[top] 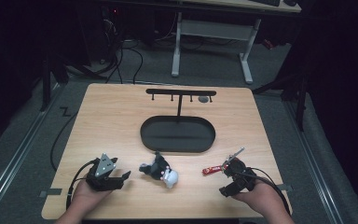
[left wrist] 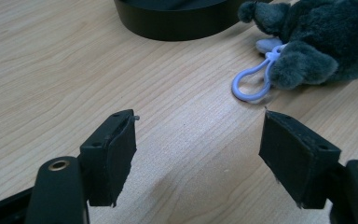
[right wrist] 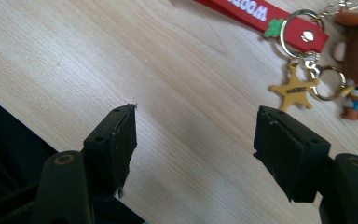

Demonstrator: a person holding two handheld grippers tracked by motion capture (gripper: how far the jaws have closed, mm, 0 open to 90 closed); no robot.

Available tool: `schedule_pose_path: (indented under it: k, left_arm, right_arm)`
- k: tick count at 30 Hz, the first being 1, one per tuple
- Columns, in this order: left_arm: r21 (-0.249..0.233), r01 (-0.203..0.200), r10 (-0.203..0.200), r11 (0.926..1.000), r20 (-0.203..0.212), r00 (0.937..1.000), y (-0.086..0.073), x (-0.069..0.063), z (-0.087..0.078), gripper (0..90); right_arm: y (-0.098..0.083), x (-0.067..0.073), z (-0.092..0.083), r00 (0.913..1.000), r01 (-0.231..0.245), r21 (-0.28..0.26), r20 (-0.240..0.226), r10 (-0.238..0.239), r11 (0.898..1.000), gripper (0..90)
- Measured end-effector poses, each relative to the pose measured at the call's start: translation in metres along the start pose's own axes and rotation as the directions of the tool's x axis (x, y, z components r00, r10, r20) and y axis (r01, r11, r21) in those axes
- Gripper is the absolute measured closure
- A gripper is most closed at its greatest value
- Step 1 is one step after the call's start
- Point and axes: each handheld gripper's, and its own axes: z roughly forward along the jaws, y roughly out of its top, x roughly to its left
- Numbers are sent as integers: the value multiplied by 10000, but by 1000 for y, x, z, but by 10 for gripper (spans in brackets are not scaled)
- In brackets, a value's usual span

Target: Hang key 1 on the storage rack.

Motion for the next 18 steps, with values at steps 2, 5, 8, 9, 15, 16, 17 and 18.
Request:
schedule_pose_path:
  k: [2,5,8,9,15,16,17,18]
  left_arm:
    - [17,-25,25,10000,9,10000,0,0,0,273]
    - [7,-41,41,10000,57,10000,0,1,0,273]
    - [-44,-53,53,10000,95,9999,0,1,0,273]
    - [-35,-51,51,10000,111,9999,0,2,0,273]
    - [-13,-71,71,10000,146,9999,0,2,0,273]
    - [3,-79,79,10000,146,9999,0,1,0,273]
    - [9,-82,82,10000,135,9999,0,1,0,273]
    - [9,-96,96,10000,133,9999,0,1,0,273]
  right_arm:
    - [0,-2,-2,9998,-59,-1,-212,59,10000,270]
    - [0,-1,-2,9996,240,67,-121,-240,9997,256]
    - [1,-8,-4,9999,80,102,143,-82,9999,253]
    - [1,-8,-4,9999,80,102,143,-82,9999,253]
    - [4,-23,-5,9988,-36,114,479,30,9999,399]
    - [5,-26,-6,9987,-164,82,493,159,9998,406]
    - [6,-29,-6,9982,-289,40,523,286,9996,406]
    - [6,-35,-7,9968,-451,14,663,449,9990,410]
